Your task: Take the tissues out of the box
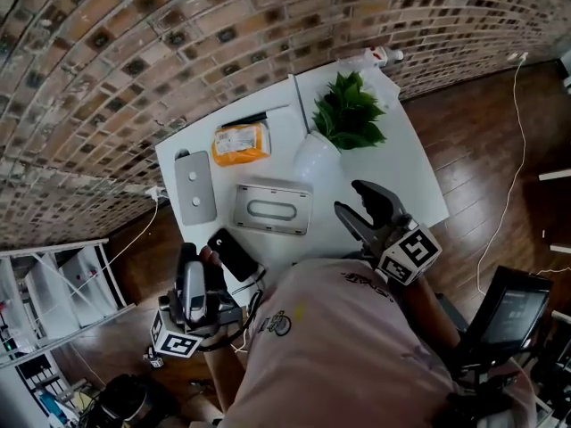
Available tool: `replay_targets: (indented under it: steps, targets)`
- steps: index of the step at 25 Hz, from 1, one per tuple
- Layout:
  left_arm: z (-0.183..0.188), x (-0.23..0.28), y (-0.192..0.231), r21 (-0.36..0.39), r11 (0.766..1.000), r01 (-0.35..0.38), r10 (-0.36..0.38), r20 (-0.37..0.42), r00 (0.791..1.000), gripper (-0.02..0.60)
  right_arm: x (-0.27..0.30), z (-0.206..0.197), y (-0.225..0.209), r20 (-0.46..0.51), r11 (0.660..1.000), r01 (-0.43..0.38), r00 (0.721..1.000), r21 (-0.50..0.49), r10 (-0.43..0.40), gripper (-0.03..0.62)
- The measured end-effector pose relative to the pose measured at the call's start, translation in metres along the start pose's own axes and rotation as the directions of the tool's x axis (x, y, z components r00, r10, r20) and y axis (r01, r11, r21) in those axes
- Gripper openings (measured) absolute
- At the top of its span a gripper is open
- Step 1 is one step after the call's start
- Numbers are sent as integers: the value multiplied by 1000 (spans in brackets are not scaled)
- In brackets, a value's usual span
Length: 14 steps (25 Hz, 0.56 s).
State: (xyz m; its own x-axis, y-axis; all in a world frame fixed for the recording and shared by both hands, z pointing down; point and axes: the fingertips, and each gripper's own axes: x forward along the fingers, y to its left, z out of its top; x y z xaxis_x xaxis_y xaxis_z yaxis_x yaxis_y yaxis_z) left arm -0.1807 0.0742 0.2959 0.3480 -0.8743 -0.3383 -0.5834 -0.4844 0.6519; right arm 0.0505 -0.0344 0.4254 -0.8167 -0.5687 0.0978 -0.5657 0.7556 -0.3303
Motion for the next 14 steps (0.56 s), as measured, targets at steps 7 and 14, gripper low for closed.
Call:
replay_targets:
  steps: [7,14]
  targets:
    - [-1,13,-11,17,998,55,-55,-18,998,129,-5,3,-2,7,1000,25,1000,-14,-25,220]
    - [52,-22,-19,26,997,68,-69,28,997,116,43,-12,37,23,998,-53,998,33,52,220]
